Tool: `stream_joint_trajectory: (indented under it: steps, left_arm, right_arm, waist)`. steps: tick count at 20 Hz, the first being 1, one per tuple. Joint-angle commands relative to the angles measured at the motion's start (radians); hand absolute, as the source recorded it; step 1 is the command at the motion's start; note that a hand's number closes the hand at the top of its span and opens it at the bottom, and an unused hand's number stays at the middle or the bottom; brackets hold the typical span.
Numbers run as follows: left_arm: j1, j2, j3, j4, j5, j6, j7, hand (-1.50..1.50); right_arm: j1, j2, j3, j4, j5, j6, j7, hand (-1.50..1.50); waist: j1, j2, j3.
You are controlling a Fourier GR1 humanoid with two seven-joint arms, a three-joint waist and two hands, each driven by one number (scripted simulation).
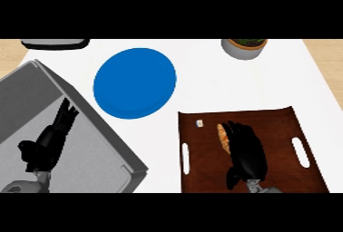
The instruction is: Pick the croissant from the tray and place it in the plate
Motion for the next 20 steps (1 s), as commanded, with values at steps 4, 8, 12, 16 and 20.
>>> stream_joint_trajectory:
  steps: [4, 8, 12, 16, 20]
  left_arm:
    - [0.015, -0.047, 0.023, 0.015, -0.009, -0.013, -0.036, 0.0]
    - [-0.046, -0.078, 0.008, 0.035, -0.026, 0.01, -0.007, 0.0]
    - [-0.021, -0.064, 0.0, 0.003, -0.013, 0.02, 0.012, 0.0]
    - [-0.079, -0.03, -0.002, 0.019, 0.002, -0.012, 0.021, 0.0]
    - [-0.034, -0.069, -0.038, -0.016, -0.015, 0.016, 0.026, 0.0]
  right_arm:
    - [-0.041, -0.008, -0.006, 0.153, 0.012, -0.058, -0.09, 1.5]
    - [-0.056, -0.012, -0.013, 0.174, 0.006, -0.093, -0.142, 1.5]
    - [-0.206, -0.03, -0.15, 0.266, -0.152, -0.037, -0.269, 1.5]
    - [-0.392, -0.075, -0.354, 0.378, -0.407, 0.127, -0.406, 1.5]
    - [-0.574, -0.131, -0.432, 0.604, -0.406, -0.011, -0.538, 1.5]
  waist:
    - [0.0, 0.012, 0.0]
    - [-0.004, 0.012, -0.001]
    - [0.007, 0.015, 0.0]
    - [0.033, 0.032, 0.003]
    - [0.037, 0.023, 0.002]
